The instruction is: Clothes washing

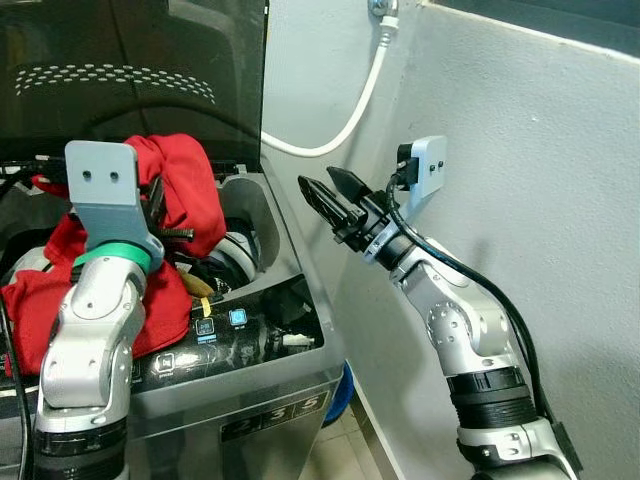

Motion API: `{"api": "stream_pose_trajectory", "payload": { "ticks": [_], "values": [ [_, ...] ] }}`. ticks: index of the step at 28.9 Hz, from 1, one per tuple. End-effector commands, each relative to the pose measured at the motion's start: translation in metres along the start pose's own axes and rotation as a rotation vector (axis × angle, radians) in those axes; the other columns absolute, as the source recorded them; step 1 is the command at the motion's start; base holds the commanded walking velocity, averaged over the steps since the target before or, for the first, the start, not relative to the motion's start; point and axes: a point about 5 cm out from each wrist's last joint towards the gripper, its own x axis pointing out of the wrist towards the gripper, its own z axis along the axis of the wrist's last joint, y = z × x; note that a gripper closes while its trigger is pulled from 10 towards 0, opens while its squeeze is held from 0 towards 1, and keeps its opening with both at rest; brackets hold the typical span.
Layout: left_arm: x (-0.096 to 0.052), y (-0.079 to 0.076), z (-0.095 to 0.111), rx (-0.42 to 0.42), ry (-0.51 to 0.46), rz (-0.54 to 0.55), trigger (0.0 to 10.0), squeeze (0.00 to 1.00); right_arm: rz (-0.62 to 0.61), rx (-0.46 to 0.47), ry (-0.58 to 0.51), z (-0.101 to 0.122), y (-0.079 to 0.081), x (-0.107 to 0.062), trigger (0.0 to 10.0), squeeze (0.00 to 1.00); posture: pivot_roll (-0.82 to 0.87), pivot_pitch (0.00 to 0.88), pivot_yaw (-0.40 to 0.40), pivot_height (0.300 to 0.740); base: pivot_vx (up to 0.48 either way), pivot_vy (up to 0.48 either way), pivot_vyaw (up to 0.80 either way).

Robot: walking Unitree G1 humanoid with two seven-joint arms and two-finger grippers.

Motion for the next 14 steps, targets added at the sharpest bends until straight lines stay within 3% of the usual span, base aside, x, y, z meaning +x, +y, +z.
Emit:
{"api": "stream_pose_trajectory", "payload": {
  "ticks": [1, 6, 14],
  "values": [
    [-0.0029, -0.0027, 0.0036, -0.002, -0.016, -0.008, 10.0, 0.0, -0.006, 0.001, 0.021, -0.005, -0.0018, -0.0036, 10.0, 0.0, 0.04, 0.01, -0.11, 0.74, 0.0, 0.48, 0.0],
    [-0.0038, -0.0057, 0.0054, -0.008, -0.025, -0.02, 10.0, 0.0, 0.002, 0.005, 0.023, -0.0056, -0.0011, -0.0037, 10.0, 0.0, 0.03, 0.009, -0.115, 0.74, 0.0, 0.48, 0.0],
    [-0.005, -0.0072, 0.0034, -0.005, -0.02, -0.024, 10.0, 0.0, 0.012, 0.007, 0.025, -0.0072, 0.001, -0.0038, 10.0, 0.0, 0.05, 0.015, -0.099, 0.74, 0.0, 0.0, 0.0]
  ]
}}
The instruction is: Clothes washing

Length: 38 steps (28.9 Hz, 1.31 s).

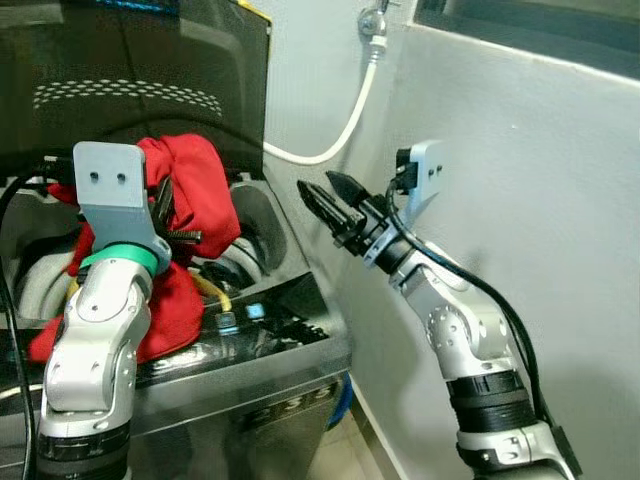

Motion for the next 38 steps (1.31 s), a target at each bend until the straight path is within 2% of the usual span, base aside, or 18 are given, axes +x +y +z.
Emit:
{"api": "stream_pose_trajectory", "payload": {
  "ticks": [1, 12, 14, 22, 27, 30, 32, 38],
  "values": [
    [-0.001, -0.002, 0.0, -0.001, -0.01, -0.007, 10.0, 0.0, -0.015, -0.003, 0.012, -0.002, -0.004, -0.005, 10.0, 0.0, 0.06, 0.016, -0.097, 0.74, 0.0, 0.0, 0.0],
    [0.007, 0.001, 0.003, 0.015, 0.005, -0.002, 10.0, 0.0, -0.015, 0.004, 0.01, -0.004, -0.003, -0.006, 10.0, 0.0, 0.06, 0.01, -0.085, 0.74, 0.0, 0.0, 0.0],
    [0.009, 0.004, 0.002, -0.01, 0.015, 0.021, 10.0, 0.0, -0.007, -0.005, 0.027, -0.006, -0.002, -0.006, 10.0, 0.0, 0.04, 0.01, -0.082, 0.74, 0.0, 0.0, 0.0],
    [0.008, 0.004, -0.003, -0.005, 0.038, 0.039, 10.0, 0.0, 0.0, -0.028, 0.05, -0.008, -0.001, -0.008, 10.0, 0.0, 0.03, 0.016, -0.073, 0.74, 0.0, 0.0, 0.0],
    [0.005, 0.011, -0.005, -0.002, 0.046, 0.08, 10.0, 0.0, 0.025, -0.055, 0.092, -0.014, 0.0, -0.015, 10.0, 0.0, 0.03, 0.027, -0.078, 0.74, 0.0, 0.0, 0.0],
    [0.004, 0.012, -0.003, 0.001, 0.033, 0.076, 10.0, 0.0, 0.034, -0.056, 0.099, -0.015, 0.001, -0.016, 10.0, 0.0, 0.03, 0.027, -0.08, 0.74, 0.319, 0.0, 0.0],
    [0.004, 0.012, -0.002, -0.007, 0.036, 0.082, 10.0, 0.0, 0.092, -0.126, 0.123, -0.018, 0.009, -0.011, 10.0, 0.0, 0.04, 0.025, -0.091, 0.74, 0.349, 0.0, 0.4],
    [0.003, 0.012, -0.001, -0.013, 0.033, 0.085, 10.0, 0.0, 0.138, -0.14, 0.132, -0.019, 0.016, -0.009, 10.0, 0.0, 0.04, 0.023, -0.101, 0.74, 0.329, 0.0, 0.67]
  ]
}}
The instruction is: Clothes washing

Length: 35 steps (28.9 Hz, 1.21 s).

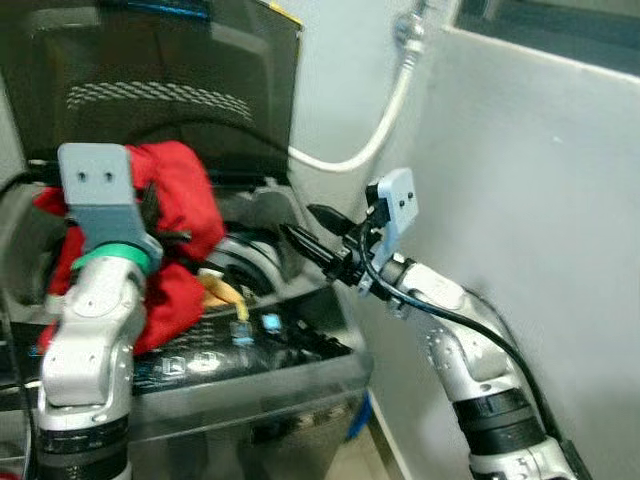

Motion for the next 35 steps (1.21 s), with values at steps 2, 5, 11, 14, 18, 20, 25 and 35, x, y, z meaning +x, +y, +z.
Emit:
{"api": "stream_pose_trajectory", "payload": {
  "ticks": [2, 5, 11, 14, 18, 20, 25, 35],
  "values": [
    [-0.001, 0.005, 0.004, -0.002, -0.014, 0.024, 10.0, 0.0, 0.035, -0.002, -0.005, 0.002, 0.006, 0.004, 10.0, 0.0, 0.04, 0.024, -0.102, 0.74, 0.322, 0.0, 0.0],
    [-0.001, 0.007, 0.005, -0.006, -0.015, 0.034, 10.0, 0.0, 0.041, 0.002, -0.002, 0.002, 0.005, 0.004, 10.0, 0.0, 0.04, 0.024, -0.104, 0.74, 0.107, 0.0, 0.0],
    [-0.001, 0.013, 0.008, 0.042, -0.023, 0.063, 10.0, 0.0, 0.053, -0.007, 0.0, 0.001, 0.005, 0.001, 10.0, 0.0, 0.04, 0.024, -0.105, 0.74, 0.0, 0.0, 0.0],
    [0.001, 0.016, 0.005, 0.084, 0.002, 0.073, 10.0, 0.0, 0.055, -0.009, 0.001, 0.0, 0.005, -0.001, 10.0, 0.0, 0.04, 0.022, -0.103, 0.74, 0.0, 0.0, 0.0],
    [0.004, 0.022, -0.002, 0.137, 0.047, 0.083, 10.0, 0.0, 0.061, -0.009, 0.003, 0.0, 0.005, -0.001, 10.0, 0.0, 0.04, 0.021, -0.103, 0.74, 0.0, 0.0, 0.0],
    [0.007, 0.023, -0.003, 0.165, 0.054, 0.082, 10.0, 0.0, 0.064, -0.012, 0.003, 0.0, 0.005, -0.002, 10.0, 0.0, 0.03, 0.017, -0.108, 0.74, 0.0, 0.0, 0.0],
    [0.027, 0.034, 0.042, 0.358, -0.219, 0.157, 10.0, 0.0, -0.024, -0.007, -0.083, 0.014, -0.008, 0.0, 10.0, 0.0, 0.03, 0.012, -0.113, 0.74, 0.0, 0.0, 0.0],
    [0.038, -0.038, 0.067, 0.183, -0.388, -0.38, 10.0, 0.0, -0.271, -0.002, -0.221, 0.033, -0.033, -0.008, 10.0, 0.0, 0.02, 0.008, -0.039, 0.74, 0.0, 0.0, 0.0]
  ]
}}
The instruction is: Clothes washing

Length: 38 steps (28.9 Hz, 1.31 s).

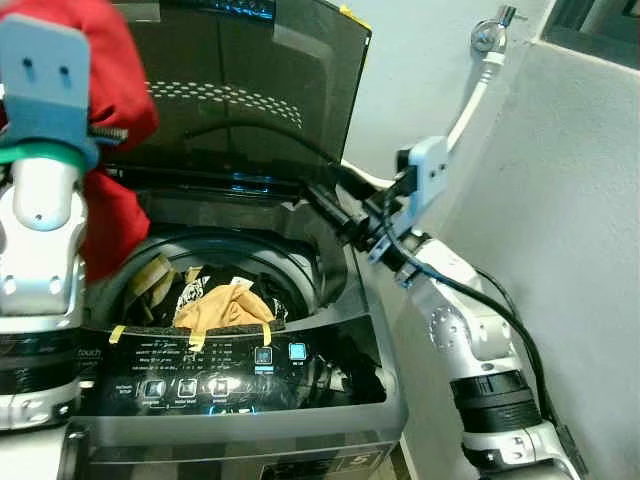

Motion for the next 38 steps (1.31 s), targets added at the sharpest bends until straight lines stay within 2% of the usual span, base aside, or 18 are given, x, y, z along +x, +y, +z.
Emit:
{"api": "stream_pose_trajectory", "payload": {
  "ticks": [1, 2, 4, 7, 10, 13, 16, 18, 20, 22, 25, 28, 30, 31, 33, 35, 36, 38],
  "values": [
    [-0.002, -0.029, 0.005, -0.093, -0.032, -0.202, 10.0, 0.0, -0.05, -0.004, -0.018, 0.002, -0.007, -0.003, 10.0, 0.0, 0.02, 0.008, -0.039, 0.74, 0.0, 0.0, 0.0],
    [-0.004, -0.039, 0.006, -0.145, -0.036, -0.286, 10.0, 0.0, -0.056, -0.003, -0.022, 0.003, -0.008, -0.004, 10.0, 0.0, 0.02, 0.008, -0.039, 0.74, 0.0, 0.0, 0.0],
    [-0.011, -0.054, 0.001, -0.182, -0.013, -0.433, 10.0, 0.0, -0.048, -0.011, -0.021, 0.003, -0.006, -0.008, 10.0, 0.0, 0.01, 0.008, -0.01, 0.74, 0.0, 0.0, 0.0],
    [-0.013, -0.055, -0.01, -0.146, 0.045, -0.466, 10.0, 0.0, -0.022, -0.017, -0.011, 0.002, -0.002, -0.011, 10.0, 0.0, 0.01, 0.008, 0.0, 0.74, 0.0, 0.0, 0.0],
    [-0.017, -0.042, -0.038, -0.031, 0.211, -0.472, 10.0, 0.0, 0.095, -0.05, 0.039, 0.0, 0.007, -0.018, 10.0, 0.0, 0.03, 0.009, 0.0, 0.74, 0.0, 0.0, 0.0],
    [-0.022, -0.022, -0.058, 0.114, 0.322, -0.47, 10.0, 0.0, 0.213, -0.048, 0.108, -0.001, 0.014, -0.027, 10.0, 0.0, 0.03, 0.011, 0.006, 0.74, 0.0, 0.0, 0.0],
    [-0.024, -0.014, -0.065, 0.167, 0.37, -0.466, 10.0, 0.0, 0.258, -0.045, 0.134, 0.001, 0.016, -0.031, 10.0, 0.0, 0.03, 0.011, 0.007, 0.74, 0.0, 0.0, 0.0],
    [-0.028, 0.0, -0.074, 0.221, 0.442, -0.454, 10.0, 0.0, 0.334, -0.056, 0.179, 0.004, 0.018, -0.038, 10.0, 0.0, 0.04, 0.009, 0.009, 0.74, 0.0, 0.0, 0.0],
    [-0.028, 0.002, -0.075, 0.227, 0.451, -0.456, 10.0, 0.0, 0.351, -0.059, 0.19, 0.005, 0.018, -0.041, 10.0, 0.0, 0.04, 0.009, 0.009, 0.74, 0.0, 0.0, 0.0],
    [-0.028, 0.002, -0.075, 0.227, 0.451, -0.456, 10.0, 0.0, 0.351, -0.059, 0.19, 0.005, 0.018, -0.041, 10.0, 0.0, 0.04, 0.009, 0.009, 0.74, 0.0, 0.0, 0.0],
    [-0.029, 0.007, -0.077, 0.221, 0.476, -0.448, 10.0, 0.0, 0.439, -0.058, 0.24, 0.008, 0.021, -0.05, 10.0, 0.0, 0.04, 0.009, 0.01, 0.74, 0.0, 0.0, 0.0],
    [-0.029, 0.007, -0.077, 0.209, 0.479, -0.452, 10.0, 0.0, 0.458, -0.059, 0.253, 0.009, 0.021, -0.053, 10.0, 0.0, 0.04, 0.008, 0.01, 0.74, 0.0, 0.0, 0.0],
    [-0.038, -0.021, -0.089, 0.017, 0.439, -0.57, 10.0, 0.0, 0.578, -0.02, 0.358, 0.004, 0.033, -0.063, 10.0, 0.0, 0.03, 0.009, 0.004, 0.74, 0.0, 0.0, 0.0],
    [-0.038, -0.021, -0.089, 0.017, 0.439, -0.57, 10.0, 0.0, 0.578, -0.02, 0.358, 0.004, 0.033, -0.063, 10.0, 0.0, 0.03, 0.009, 0.004, 0.74, 0.0, 0.0, 0.0],
    [-0.045, -0.034, -0.1, -0.055, 0.464, -0.623, 10.0, 0.0, 0.643, 0.022, 0.42, 0.0, 0.042, -0.069, 10.0, 0.0, 0.03, 0.013, 0.002, 0.74, 0.0, 0.0, 0.0],
    [-0.046, -0.035, -0.102, -0.061, 0.486, -0.628, 10.0, 0.0, 0.65, 0.031, 0.428, 0.0, 0.044, -0.069, 10.0, 0.0, 0.03, 0.013, 0.002, 0.74, 0.0, 0.0, 0.0],
    [-0.047, -0.034, -0.104, -0.083, 0.512, -0.63, 10.0, 1.0, 0.658, 0.039, 0.436, 0.0, 0.045, -0.07, 10.0, 0.0, 0.03, 0.016, 0.003, 0.74, 0.0, 0.0, 0.0],
    [-0.049, -0.034, -0.104, -0.103, 0.526, -0.639, 10.0, 1.0, 0.662, 0.043, 0.441, 0.0, 0.045, -0.071, 10.0, 0.0, 0.03, 0.017, 0.0, 0.74, 0.0, 0.0, 0.0]
  ]
}}
